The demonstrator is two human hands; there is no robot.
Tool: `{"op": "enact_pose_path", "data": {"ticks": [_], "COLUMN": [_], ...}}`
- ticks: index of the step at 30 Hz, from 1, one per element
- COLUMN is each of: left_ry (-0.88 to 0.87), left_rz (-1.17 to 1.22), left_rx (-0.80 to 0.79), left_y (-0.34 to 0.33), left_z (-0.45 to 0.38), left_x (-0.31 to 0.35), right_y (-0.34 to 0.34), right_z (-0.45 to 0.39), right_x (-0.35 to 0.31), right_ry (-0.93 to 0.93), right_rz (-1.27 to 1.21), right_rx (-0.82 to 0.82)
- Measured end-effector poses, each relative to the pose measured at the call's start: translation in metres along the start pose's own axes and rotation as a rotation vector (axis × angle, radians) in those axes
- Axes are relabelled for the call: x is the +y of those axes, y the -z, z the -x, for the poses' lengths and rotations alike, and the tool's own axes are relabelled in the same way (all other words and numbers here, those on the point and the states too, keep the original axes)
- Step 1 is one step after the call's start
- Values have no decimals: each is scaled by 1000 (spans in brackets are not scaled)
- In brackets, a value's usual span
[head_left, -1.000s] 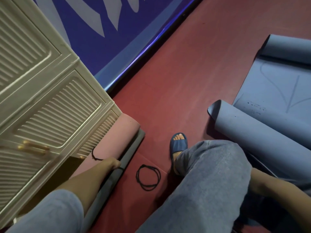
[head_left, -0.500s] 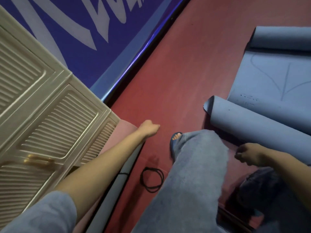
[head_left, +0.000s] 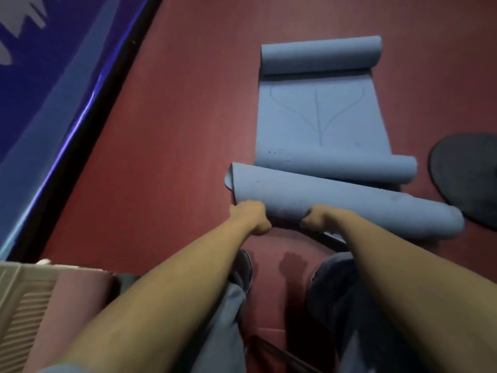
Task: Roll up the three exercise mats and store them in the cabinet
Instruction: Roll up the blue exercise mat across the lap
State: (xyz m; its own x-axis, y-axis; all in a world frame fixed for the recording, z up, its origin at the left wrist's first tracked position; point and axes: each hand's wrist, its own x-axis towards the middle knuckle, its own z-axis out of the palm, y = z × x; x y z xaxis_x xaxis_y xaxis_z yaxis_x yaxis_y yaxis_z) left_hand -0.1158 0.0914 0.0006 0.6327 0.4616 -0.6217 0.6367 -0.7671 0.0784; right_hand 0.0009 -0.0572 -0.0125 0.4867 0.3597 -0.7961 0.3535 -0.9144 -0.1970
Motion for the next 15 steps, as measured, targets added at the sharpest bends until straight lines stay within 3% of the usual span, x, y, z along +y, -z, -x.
{"op": "enact_pose_path", "data": {"ticks": [5, 9, 12, 15], "left_ry": [223, 347, 127, -244], "left_rz": [271, 445, 184, -45], "left_rx": [-60, 147, 354, 166], "left_y": [-20, -31, -27, -44], "left_z": [-85, -144, -173, -187], "left_x": [-32, -38, -27, -5], "right_y": [4, 2, -1, 0], "right_z": [-50, -86, -102, -109], "right_x": [11, 15, 14, 13], "right_ry": [-19, 1, 33, 48], "right_rz": [-48, -69, -84, -73], "right_rx": [-58, -47, -31, -8]}}
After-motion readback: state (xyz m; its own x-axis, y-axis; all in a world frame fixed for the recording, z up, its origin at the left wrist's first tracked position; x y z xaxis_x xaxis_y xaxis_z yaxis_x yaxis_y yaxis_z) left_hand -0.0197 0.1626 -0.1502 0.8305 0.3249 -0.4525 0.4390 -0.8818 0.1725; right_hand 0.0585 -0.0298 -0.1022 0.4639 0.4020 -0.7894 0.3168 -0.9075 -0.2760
